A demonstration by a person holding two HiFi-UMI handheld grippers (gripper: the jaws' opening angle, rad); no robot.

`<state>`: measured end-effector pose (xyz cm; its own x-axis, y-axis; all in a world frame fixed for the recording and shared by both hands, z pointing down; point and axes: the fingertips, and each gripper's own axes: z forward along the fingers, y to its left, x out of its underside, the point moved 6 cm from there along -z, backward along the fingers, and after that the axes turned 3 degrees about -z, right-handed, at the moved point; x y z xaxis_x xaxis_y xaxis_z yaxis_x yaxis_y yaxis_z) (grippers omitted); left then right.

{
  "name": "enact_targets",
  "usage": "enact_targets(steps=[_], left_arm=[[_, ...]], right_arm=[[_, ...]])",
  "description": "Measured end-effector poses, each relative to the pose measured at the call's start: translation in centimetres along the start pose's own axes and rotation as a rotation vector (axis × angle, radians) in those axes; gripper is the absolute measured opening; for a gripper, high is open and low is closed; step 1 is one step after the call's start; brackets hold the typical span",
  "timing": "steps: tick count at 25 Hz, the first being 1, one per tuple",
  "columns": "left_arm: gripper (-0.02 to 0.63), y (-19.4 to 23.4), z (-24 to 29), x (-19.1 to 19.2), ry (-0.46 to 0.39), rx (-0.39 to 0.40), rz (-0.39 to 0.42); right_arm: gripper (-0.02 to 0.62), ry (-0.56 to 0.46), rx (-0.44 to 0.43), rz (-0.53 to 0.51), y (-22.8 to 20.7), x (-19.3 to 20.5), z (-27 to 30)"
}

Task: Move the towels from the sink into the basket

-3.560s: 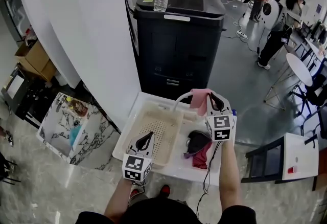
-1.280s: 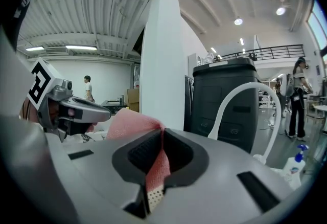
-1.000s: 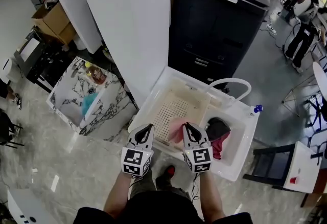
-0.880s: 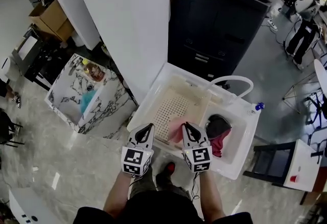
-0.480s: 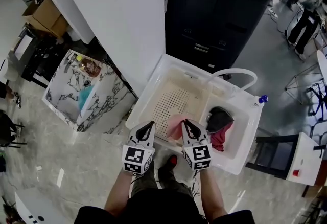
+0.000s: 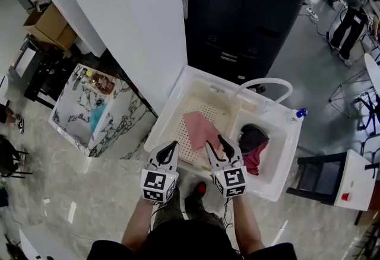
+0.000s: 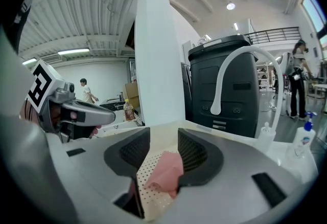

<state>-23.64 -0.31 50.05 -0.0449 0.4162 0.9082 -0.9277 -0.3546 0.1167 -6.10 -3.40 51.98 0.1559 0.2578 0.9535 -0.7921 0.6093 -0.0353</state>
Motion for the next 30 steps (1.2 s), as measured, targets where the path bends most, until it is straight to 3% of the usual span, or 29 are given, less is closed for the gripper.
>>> enact_targets(steps=[7,13,21,30], left_arm=[[0.003,-1.0,-0.3,-1.0,-0.027,0.016,0.014],[0.003,-2.9,-0.1,-2.2,-0.050,0.056,0.034],[0.003,-7.1,0.6,-4.5,-0.103,0.146,0.079],[0.003,-12.2,2.6,-6.0,-0.111,0.295,0.141]], right_arm=[[0.168,-0.027,0.018,-0.015,-0.3,-1.1,-1.4],[0.109,-0.067,0.088,-0.020,-1.6,-2.2,-4.0],[0.055,-0.105,0.225,-0.036,-4.5,-3.4,-9.1],[0.044,-0.123,0.404,-0.014,-8.0,-3.2,-14.5]])
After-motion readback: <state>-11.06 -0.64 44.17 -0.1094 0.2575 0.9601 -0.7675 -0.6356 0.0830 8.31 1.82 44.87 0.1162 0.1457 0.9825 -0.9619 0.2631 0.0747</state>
